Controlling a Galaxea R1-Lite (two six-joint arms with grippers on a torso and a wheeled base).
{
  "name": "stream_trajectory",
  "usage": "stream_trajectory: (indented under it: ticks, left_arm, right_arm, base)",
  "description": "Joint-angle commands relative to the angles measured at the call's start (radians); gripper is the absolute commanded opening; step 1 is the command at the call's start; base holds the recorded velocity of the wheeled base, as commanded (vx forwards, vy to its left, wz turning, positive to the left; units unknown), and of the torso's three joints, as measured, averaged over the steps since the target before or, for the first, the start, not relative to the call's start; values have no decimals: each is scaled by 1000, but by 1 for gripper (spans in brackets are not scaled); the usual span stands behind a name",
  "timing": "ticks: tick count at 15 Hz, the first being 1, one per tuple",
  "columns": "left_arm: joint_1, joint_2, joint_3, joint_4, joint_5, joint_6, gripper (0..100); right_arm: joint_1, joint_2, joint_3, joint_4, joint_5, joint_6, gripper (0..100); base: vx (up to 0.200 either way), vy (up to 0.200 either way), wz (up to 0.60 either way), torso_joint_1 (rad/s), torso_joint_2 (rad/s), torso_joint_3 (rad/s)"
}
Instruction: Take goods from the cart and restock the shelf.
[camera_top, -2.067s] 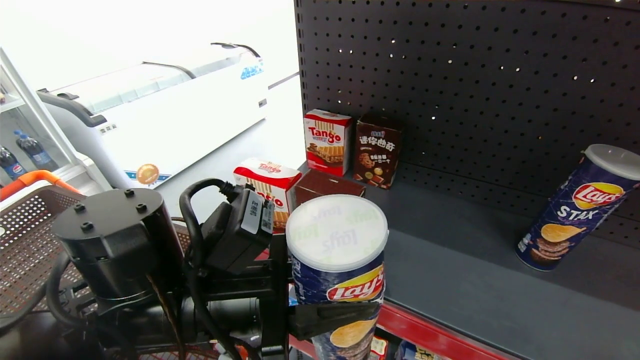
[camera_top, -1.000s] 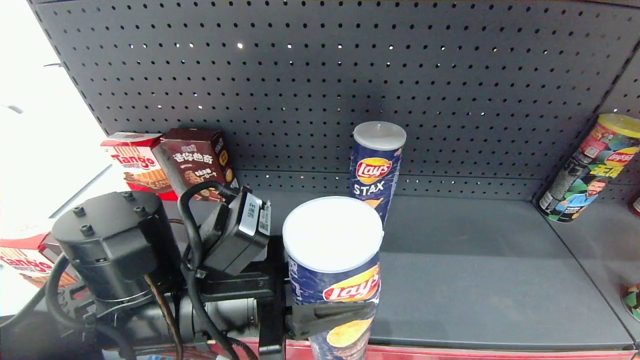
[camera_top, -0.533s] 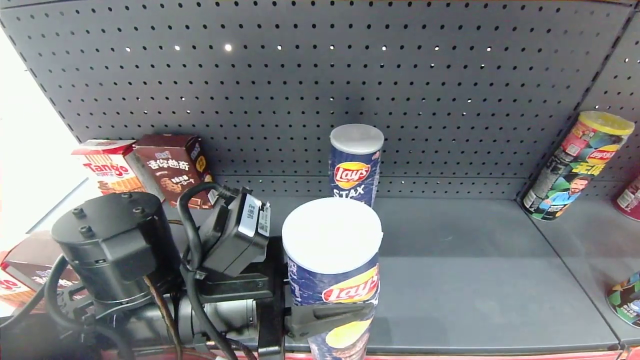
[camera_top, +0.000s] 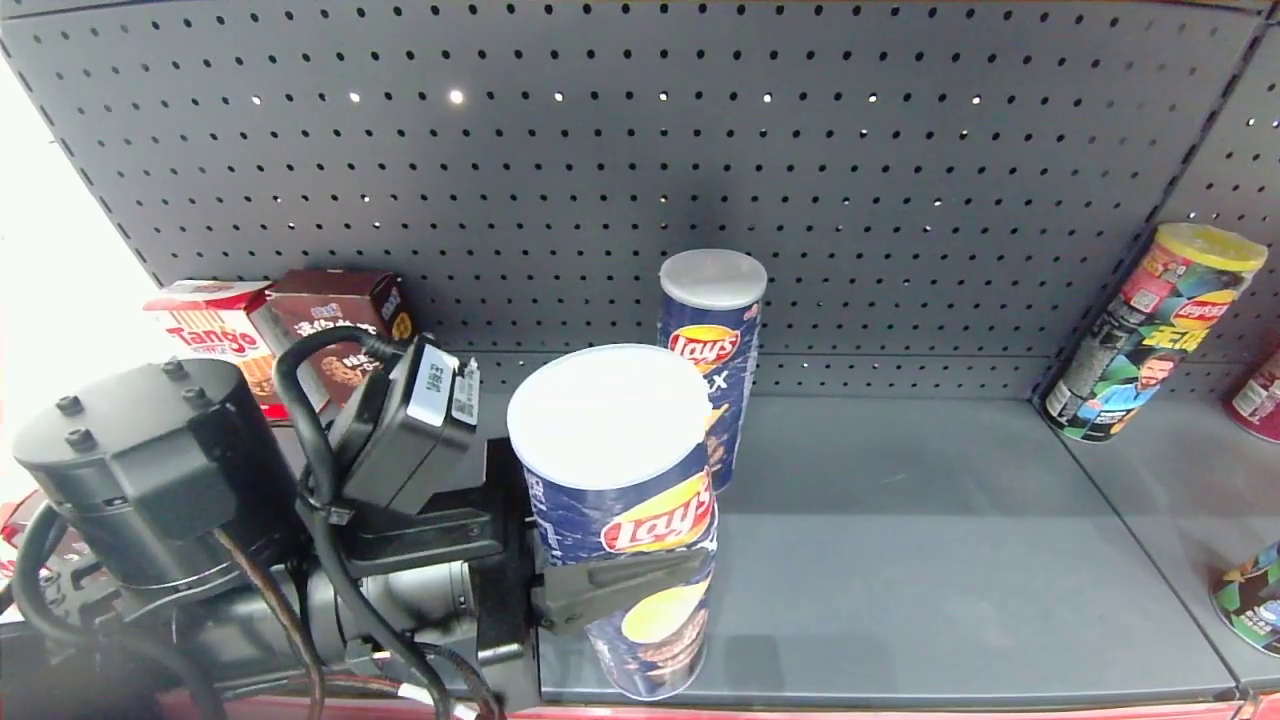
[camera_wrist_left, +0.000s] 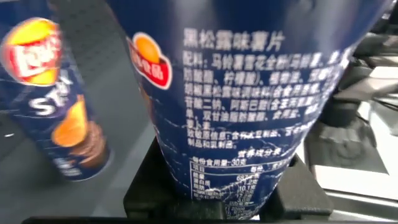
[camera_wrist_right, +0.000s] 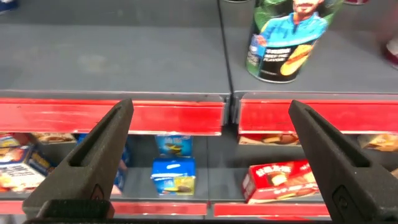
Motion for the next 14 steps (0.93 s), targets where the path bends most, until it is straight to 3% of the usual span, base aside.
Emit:
stream_trajectory:
  ticks: [1,3,5,8,11,12,14]
  left_arm:
    - [9,-13,-3,2,26,-5,0]
    - [29,-7,-26,-2,18,-8,0]
    - [64,-7,-22,-3,-19,-32,0]
    - [75,-9,-11,-5,-22,-34,0]
    - [77,-10,-11,-5,-25,-35,0]
    - [92,-12,-11,-5,-30,-40,0]
    - [101,-13,-10,-5,-30,-40,0]
  right_arm:
    - [9,21,-2,0,14,17,100]
    - [-3,10,-8,-8,36,4,100]
    - [15,208,-249,15,43,86,100]
    - [54,339,-454,43,122,0,100]
    - [57,374,-492,86,172,-61,100]
    - [61,437,-528,115,280,-93,100]
    - [63,573,-650,117,366,-104,100]
  base:
    - [0,0,0,0,0,0]
    - [0,0,0,0,0,0]
    - [0,0,0,0,0,0]
    - [0,0,0,0,0,0]
    - [0,0,0,0,0,0]
    - [0,0,0,0,0,0]
    - [0,0,0,0,0,0]
